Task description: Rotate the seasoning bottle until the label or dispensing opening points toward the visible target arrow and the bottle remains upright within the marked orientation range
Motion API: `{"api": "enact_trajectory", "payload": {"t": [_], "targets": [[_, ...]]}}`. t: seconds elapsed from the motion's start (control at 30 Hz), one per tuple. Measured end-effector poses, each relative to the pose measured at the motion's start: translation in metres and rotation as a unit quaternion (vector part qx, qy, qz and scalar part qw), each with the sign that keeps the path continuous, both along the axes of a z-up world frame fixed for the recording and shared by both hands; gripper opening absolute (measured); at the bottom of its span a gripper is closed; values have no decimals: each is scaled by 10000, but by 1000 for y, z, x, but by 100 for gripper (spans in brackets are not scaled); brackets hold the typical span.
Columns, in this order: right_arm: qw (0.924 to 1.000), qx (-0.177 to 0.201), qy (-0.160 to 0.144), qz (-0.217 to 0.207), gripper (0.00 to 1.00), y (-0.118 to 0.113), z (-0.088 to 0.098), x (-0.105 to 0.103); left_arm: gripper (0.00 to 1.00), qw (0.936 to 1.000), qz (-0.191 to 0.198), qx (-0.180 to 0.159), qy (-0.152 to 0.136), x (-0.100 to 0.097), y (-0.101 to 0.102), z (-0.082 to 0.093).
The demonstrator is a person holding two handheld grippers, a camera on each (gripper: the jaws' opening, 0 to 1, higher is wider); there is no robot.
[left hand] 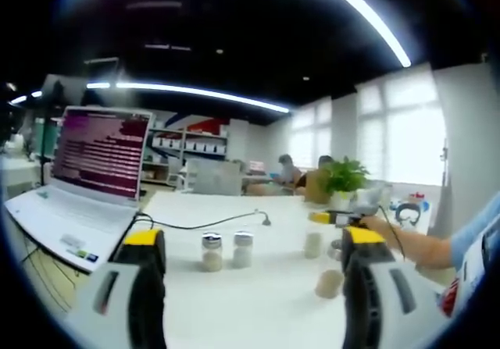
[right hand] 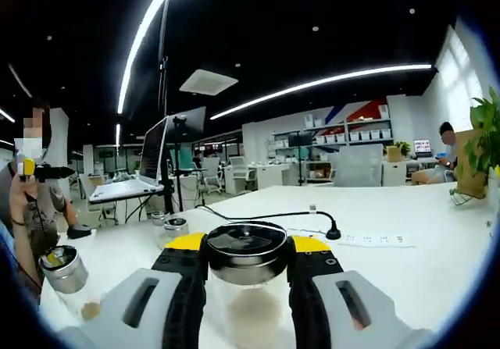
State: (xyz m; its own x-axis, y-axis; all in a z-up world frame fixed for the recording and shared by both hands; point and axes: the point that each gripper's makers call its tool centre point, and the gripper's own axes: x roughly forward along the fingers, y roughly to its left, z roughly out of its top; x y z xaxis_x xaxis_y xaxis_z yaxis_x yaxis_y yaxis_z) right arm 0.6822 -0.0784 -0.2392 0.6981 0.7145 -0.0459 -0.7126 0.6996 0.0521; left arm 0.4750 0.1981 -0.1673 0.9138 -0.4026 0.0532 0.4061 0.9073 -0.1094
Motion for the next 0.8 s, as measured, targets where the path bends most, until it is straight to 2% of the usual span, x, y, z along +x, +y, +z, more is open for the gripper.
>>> {"api": "enact_trajectory", "payload": {"t": [0.13, 0.27, 0.37, 0.6, 0.8], "targets": [[9999, -56, -45, 111, 38, -5, 2, -22, 99, 10000, -27, 25, -15, -1, -2, 1], [9997, -18, -118, 215, 38, -9, 6, -41, 99, 9993, -366, -94, -76, -7, -14, 5], [9996, 68, -92, 249, 38, -11, 8, -51, 99, 9988, -476, -106, -78, -9, -20, 7], [9991, 184, -190, 333, 39, -17, 12, -81, 99, 9988, -483, -29, -103, -10, -22, 7], [9982, 280, -167, 494, 39, -12, 10, -104, 99, 9987, -485, -131, 25, -4, -19, 2]]}}
